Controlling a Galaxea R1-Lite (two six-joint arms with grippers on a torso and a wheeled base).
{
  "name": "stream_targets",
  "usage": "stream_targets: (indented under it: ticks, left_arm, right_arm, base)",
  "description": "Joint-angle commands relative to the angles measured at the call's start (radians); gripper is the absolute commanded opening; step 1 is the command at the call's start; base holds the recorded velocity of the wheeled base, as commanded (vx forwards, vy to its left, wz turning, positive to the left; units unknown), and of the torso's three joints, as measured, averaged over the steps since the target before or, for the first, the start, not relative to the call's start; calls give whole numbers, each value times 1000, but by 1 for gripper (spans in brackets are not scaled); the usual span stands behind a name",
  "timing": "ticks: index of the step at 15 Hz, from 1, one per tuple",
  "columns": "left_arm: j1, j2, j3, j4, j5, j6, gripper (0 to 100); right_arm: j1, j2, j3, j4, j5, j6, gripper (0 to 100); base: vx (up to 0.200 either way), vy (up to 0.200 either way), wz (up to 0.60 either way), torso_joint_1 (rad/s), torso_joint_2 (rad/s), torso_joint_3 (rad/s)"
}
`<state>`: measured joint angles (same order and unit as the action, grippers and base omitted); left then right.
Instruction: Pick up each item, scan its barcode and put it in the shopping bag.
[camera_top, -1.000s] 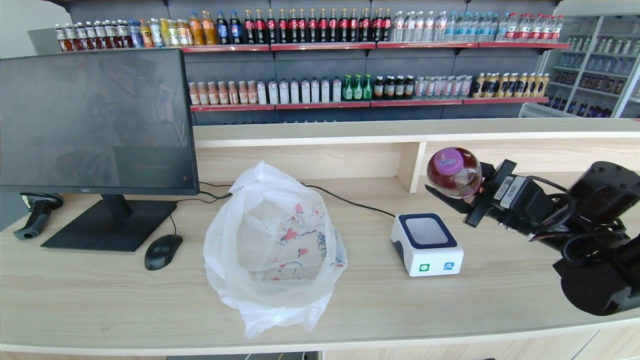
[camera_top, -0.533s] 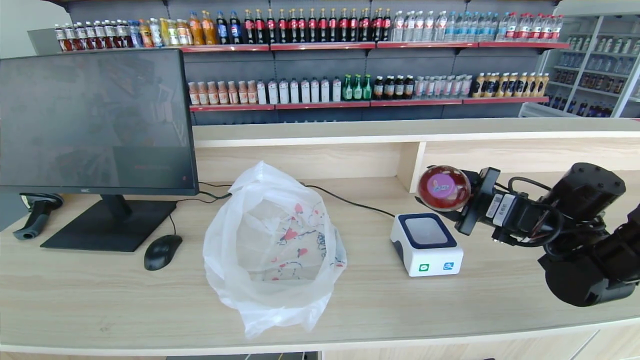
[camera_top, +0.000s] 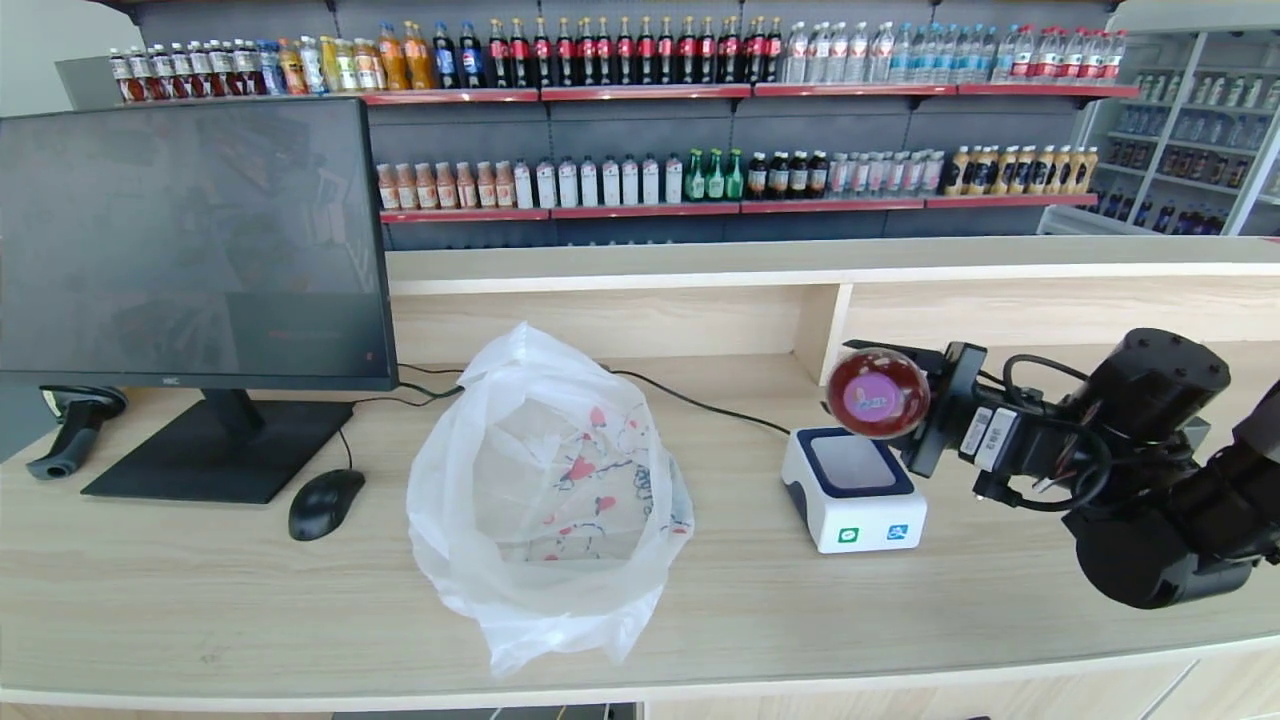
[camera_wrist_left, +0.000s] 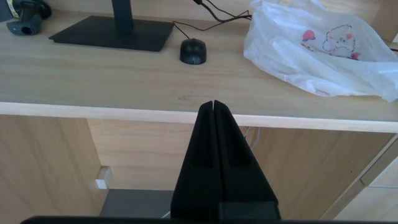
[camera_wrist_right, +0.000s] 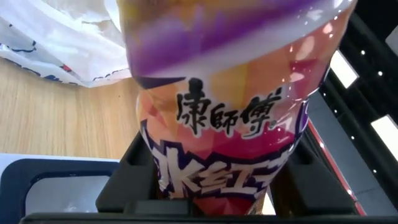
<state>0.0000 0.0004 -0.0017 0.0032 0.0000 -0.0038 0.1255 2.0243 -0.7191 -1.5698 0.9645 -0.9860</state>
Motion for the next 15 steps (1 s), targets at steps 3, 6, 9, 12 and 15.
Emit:
stream_targets:
  ticks: [3,6,9,12,15]
  left_arm:
    - [0,0,0,0,0,-1,0]
    - [0,0,0,0,0,-1,0]
    - [0,0,0,0,0,-1,0]
    - [0,0,0,0,0,-1,0]
    - [0,0,0,0,0,-1,0]
  right_arm:
    - [20,4,37,-1,5,-25,0]
    - [31,-30,95,-1,19,-48,0]
    - [46,-29,112,-1,20,-79,0]
    - [57,-27,124,-1,13,-88,0]
    - [54,-30,159,-1,8,-108,0]
  base:
    - [0,0,0,0,0,0]
    - [0,0,0,0,0,0]
    - [0,0,0,0,0,0]
    - [0,0,0,0,0,0]
    - [0,0,0,0,0,0]
